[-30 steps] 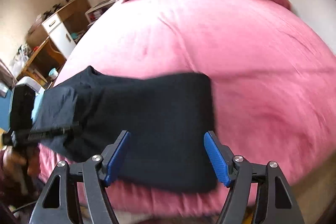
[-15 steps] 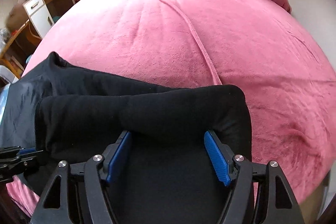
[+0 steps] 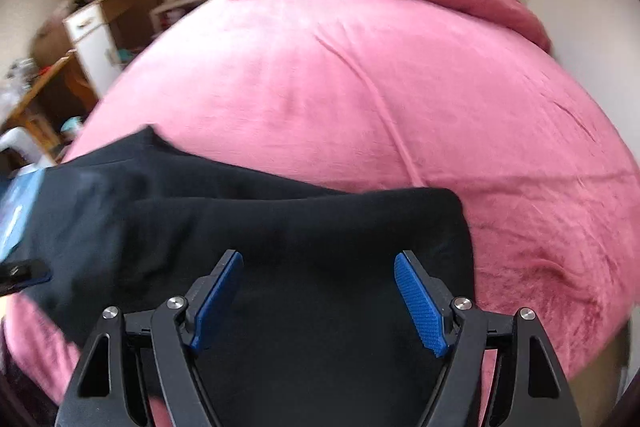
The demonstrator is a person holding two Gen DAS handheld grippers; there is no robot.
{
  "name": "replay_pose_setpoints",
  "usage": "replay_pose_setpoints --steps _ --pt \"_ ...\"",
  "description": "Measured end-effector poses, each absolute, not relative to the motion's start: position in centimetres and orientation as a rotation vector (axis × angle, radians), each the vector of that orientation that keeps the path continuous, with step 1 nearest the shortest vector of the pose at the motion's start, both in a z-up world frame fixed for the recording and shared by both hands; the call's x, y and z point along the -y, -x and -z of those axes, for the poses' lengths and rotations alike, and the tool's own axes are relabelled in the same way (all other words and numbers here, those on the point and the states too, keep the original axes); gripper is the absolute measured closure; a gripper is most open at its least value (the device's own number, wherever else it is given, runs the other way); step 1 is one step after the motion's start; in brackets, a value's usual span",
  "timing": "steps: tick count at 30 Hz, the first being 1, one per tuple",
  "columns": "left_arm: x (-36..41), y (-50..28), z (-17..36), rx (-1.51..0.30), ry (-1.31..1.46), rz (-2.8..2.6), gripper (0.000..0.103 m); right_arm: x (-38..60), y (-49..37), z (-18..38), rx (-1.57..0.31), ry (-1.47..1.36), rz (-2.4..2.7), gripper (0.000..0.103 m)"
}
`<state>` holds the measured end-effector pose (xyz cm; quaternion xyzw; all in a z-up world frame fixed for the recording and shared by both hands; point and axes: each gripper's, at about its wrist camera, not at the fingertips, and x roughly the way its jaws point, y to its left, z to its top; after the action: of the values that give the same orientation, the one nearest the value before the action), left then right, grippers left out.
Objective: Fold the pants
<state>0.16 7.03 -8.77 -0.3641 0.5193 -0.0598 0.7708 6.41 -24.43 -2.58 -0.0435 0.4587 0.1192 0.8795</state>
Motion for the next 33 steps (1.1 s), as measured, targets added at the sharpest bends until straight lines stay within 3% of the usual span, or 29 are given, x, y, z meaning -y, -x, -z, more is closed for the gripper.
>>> replay_pose_setpoints --steps 2,4,6,9,11,20,33 --pt "-8.6 0.9 8.2 -1.106 0.824 0.087 0.074 23.2 -5.1 2.0 -0.967 0.086 -0.351 0.028" --pt "-11.0 2.4 7.9 -1.079 0.879 0.031 0.074 21.6 -3.5 2.0 -0.985 0.11 -0.438 0.04" --pt "-13.8 3.9 7.7 -1.055 0.955 -0.017 0.074 20.0 -2.1 2.5 -1.021 0.131 -0.514 0.062" --pt "-17.1 5.9 7.6 -1.013 1.06 -0.097 0.074 17.8 -0.5 3.7 -1.057 0.182 -0.581 0.076" --pt "-19.0 7.4 7.6 -0.984 1.107 -0.147 0.074 16.7 0.1 4.4 -1.073 0.203 -0.602 0.08" --pt "-22.7 11.2 10.3 -0.969 1.285 -0.283 0.074 17.3 -1.5 6.4 -1.103 0.152 -0.596 0.081" --pt "-23.7 10.6 12.9 -0.952 1.338 -0.381 0.073 18.9 -1.4 6.6 -1.091 0.098 -0.598 0.08"
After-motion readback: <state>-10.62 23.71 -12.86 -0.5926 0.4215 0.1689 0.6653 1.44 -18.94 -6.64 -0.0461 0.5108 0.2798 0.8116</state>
